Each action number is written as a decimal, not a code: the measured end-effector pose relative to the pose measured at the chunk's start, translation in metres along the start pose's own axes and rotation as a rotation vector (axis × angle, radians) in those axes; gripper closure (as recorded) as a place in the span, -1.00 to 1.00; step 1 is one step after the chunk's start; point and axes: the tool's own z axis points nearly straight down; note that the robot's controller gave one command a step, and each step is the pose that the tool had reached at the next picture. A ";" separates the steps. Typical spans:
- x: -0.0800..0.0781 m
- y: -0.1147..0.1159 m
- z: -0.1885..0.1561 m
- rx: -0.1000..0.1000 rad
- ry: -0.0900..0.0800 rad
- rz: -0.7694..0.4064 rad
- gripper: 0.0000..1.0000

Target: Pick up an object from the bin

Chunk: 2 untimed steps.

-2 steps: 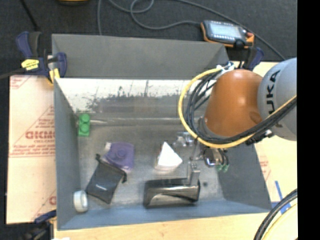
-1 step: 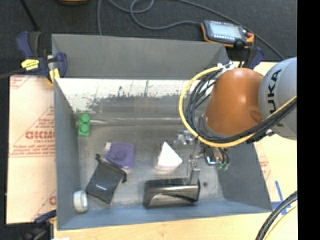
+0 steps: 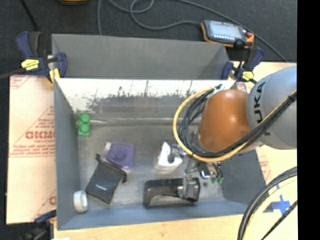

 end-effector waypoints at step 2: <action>0.013 -0.002 0.019 -0.001 0.004 -0.073 -1.00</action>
Offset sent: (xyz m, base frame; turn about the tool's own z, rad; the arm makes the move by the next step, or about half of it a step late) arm -0.0135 -0.0023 -0.0188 -0.0757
